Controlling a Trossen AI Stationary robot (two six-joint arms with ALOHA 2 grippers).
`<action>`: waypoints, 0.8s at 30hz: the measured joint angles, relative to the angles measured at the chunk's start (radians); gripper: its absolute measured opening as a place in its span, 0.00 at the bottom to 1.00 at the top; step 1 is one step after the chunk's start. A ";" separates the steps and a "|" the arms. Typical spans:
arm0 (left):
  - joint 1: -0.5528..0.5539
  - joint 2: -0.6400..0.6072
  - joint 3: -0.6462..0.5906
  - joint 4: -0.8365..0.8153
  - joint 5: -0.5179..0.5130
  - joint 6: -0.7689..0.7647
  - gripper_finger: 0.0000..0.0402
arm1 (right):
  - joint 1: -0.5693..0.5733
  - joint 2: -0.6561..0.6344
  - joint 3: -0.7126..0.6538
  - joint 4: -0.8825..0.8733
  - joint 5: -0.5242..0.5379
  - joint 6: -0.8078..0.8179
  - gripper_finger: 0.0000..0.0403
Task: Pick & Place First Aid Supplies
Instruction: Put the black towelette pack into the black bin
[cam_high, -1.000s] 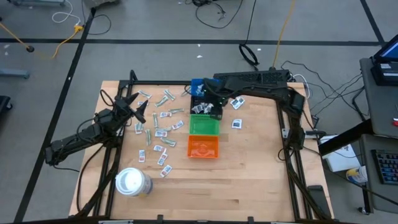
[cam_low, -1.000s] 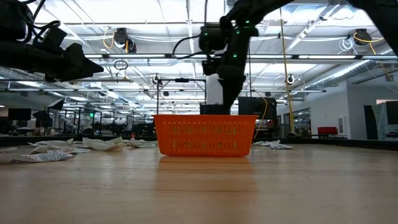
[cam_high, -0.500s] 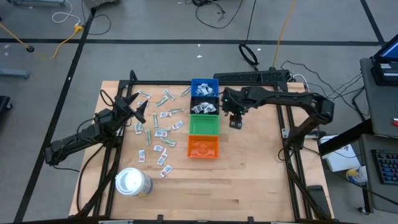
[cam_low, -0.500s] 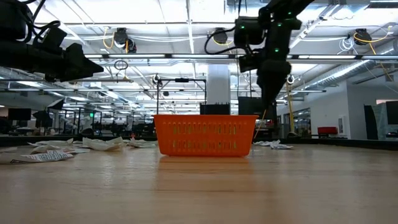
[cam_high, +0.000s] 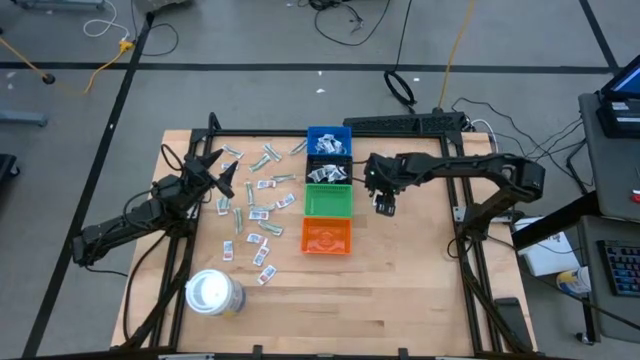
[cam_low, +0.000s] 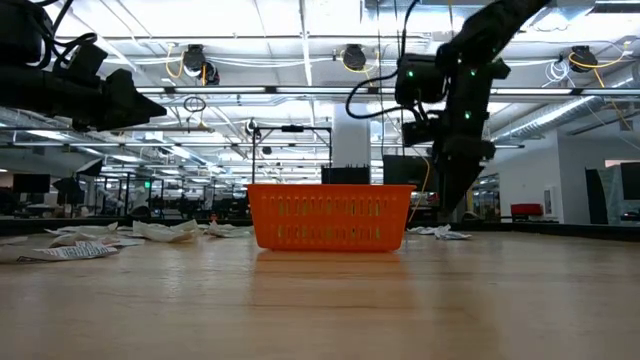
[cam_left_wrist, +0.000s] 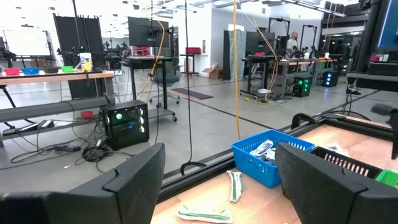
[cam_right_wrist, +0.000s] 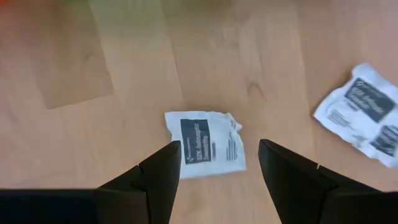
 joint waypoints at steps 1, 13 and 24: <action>0.000 0.000 0.000 0.000 0.000 0.000 0.76 | 0.000 0.000 -0.019 0.031 0.000 -0.001 0.53; 0.000 0.000 0.000 0.000 0.000 0.000 0.76 | -0.009 0.058 -0.132 0.204 -0.004 -0.009 0.51; 0.000 0.000 0.000 0.000 0.000 0.000 0.76 | -0.009 0.061 -0.133 0.235 0.005 -0.046 0.13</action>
